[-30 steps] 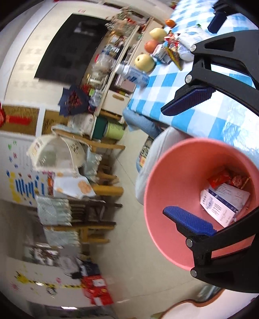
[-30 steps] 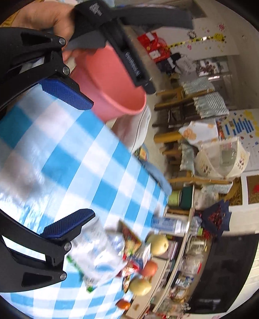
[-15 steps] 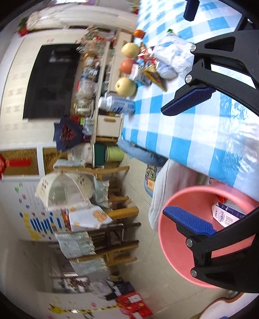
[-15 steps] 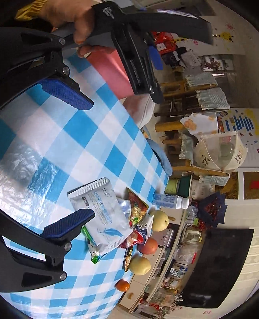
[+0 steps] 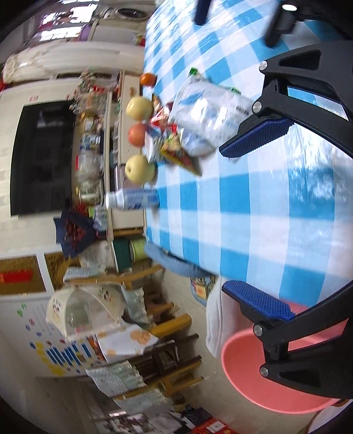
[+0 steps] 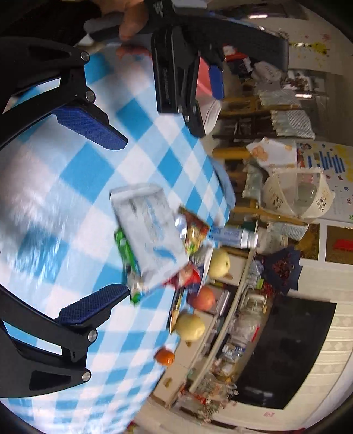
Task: Collect trash
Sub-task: 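Move both open tools back over the table, then reach the left tool toward another white wipes pack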
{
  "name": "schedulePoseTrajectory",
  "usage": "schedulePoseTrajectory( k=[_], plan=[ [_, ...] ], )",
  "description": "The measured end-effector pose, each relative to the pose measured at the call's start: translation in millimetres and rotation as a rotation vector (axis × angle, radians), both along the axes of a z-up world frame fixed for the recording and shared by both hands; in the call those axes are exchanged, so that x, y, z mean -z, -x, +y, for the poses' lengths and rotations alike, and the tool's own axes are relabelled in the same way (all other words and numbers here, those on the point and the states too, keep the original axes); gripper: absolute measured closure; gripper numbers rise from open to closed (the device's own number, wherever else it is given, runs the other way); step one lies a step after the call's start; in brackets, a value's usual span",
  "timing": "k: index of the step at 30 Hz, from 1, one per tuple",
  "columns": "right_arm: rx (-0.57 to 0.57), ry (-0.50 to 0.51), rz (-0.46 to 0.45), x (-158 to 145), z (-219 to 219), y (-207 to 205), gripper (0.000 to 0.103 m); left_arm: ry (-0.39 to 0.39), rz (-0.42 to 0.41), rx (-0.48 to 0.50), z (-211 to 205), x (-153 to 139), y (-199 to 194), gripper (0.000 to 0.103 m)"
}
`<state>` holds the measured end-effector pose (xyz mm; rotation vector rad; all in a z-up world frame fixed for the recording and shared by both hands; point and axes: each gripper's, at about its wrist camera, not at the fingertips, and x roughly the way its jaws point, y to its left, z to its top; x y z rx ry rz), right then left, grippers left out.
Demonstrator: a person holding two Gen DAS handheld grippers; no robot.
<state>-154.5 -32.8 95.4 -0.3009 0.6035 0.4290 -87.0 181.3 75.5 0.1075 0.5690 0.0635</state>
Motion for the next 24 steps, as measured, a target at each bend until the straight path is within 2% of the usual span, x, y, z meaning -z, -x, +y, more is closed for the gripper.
schedulePoseTrajectory(
  k=[2, 5, 11, 15, 20, 24],
  plan=[
    [0.057, 0.048, 0.008, -2, -13, -8, 0.005, -0.006, 0.007, 0.021, -9, 2, -3, 0.011],
    [0.152, 0.05, 0.072, -2, -38, -23, 0.005, -0.028, 0.009, 0.035, -21, 4, -6, 0.011],
    [0.333, 0.028, 0.049, -6, -88, -37, 0.005, -0.013, 0.024, 0.106, -37, 3, -12, 0.011],
    [0.346, -0.068, 0.091, -10, -116, -45, 0.005, -0.002, 0.067, 0.175, -51, 8, -21, 0.011],
    [0.281, -0.235, 0.17, -6, -138, -54, 0.005, 0.0, 0.126, 0.292, -74, 16, -36, 0.011],
    [0.263, -0.245, 0.209, 1, -138, -66, 0.005, 0.003, 0.204, 0.344, -87, 28, -55, 0.011]
  ],
)
